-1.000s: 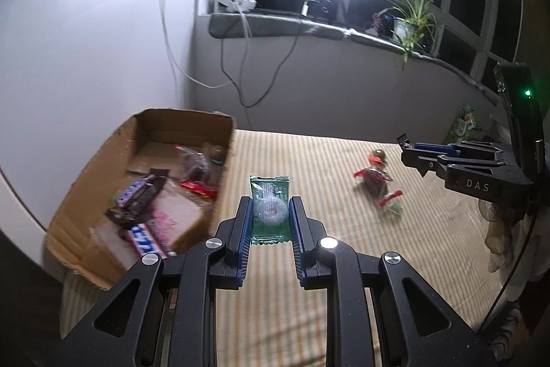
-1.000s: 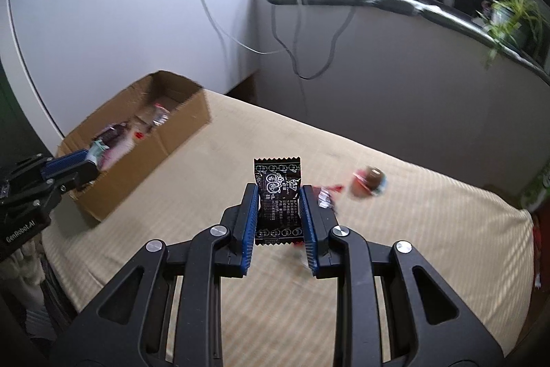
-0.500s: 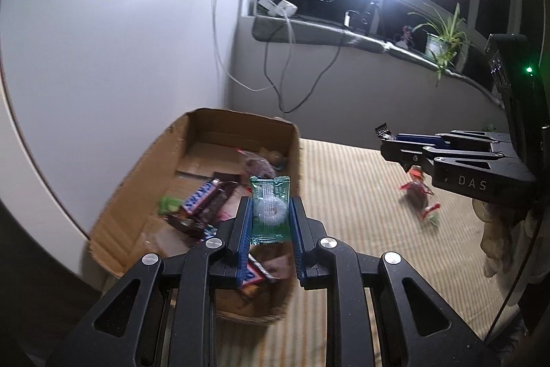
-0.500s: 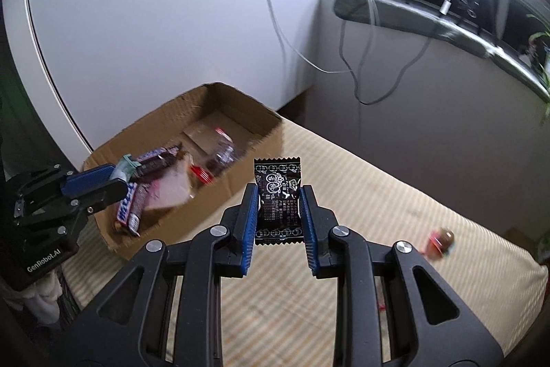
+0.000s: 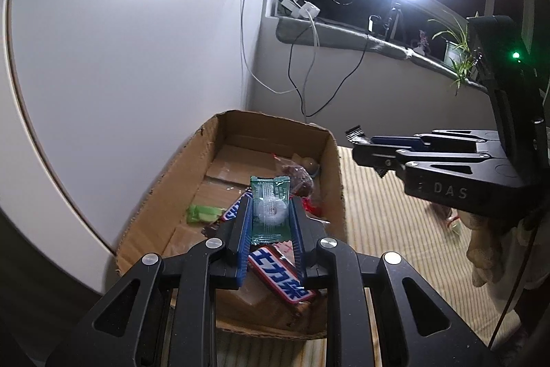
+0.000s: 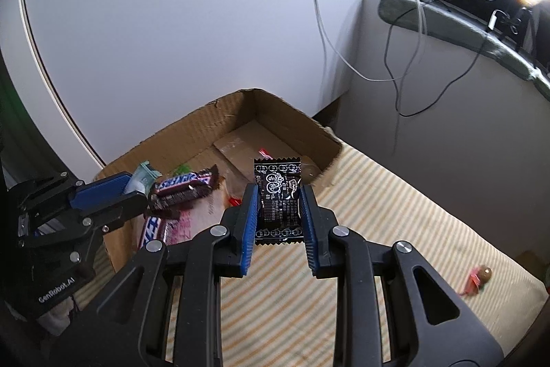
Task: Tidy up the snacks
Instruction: 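Carry the green mint packet and black candy packet over the box with both grippers, then open both grippers to release the two packets into the box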
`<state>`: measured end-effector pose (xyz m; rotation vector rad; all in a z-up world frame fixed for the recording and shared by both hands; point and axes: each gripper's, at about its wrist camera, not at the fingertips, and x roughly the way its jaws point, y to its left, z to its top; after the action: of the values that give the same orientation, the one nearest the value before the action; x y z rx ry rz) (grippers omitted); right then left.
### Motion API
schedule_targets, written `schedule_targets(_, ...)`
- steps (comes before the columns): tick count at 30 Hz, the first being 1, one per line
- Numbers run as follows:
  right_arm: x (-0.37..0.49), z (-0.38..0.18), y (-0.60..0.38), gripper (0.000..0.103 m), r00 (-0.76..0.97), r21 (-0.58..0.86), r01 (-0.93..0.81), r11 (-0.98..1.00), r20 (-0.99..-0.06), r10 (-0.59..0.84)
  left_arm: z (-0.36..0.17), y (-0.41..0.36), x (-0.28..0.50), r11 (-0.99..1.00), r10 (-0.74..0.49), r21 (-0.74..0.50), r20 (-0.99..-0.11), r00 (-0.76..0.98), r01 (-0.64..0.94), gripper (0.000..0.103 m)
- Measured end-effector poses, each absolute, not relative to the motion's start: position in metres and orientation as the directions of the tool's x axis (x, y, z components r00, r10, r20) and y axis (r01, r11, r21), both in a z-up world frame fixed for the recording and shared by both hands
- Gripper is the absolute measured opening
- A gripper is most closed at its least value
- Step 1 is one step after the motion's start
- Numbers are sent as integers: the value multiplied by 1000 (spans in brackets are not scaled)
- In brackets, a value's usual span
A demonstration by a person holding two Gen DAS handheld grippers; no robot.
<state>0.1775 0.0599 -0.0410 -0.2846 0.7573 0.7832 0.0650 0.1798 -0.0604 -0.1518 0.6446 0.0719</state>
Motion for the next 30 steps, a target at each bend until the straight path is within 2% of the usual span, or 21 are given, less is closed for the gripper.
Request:
schedule_targets(20,185,-61,104,25,396,61,-771,634,-735,551,-66,189,69,983,40,-116,-614,788,-141,22)
schedule_targets(22,184,-61,105,28,399,55,-774,631,-731,554,-66,189,69,983,47,-113,-616,786,-148,22)
schedule_targets(24,184,-60,105,36,406,49,-773,633,-729,552,-66,190,70,982,49,-113,-618,785,-151,26)
schedule_targets(25,183,-60,105,40,407,48,-773,633,-727,553,-67,190,70,982,52,-112,-618,784,-153,37)
schedule_targets(27,183,-58,103,57,419,43,-769,638,-720,553,-67,190,71,981,65,-105,-613,787,-164,52)
schedule_targets(30,183,-54,100,72,443,35,-757,652,-707,551,-66,192,69,980,68,-107,-611,789,-168,53)
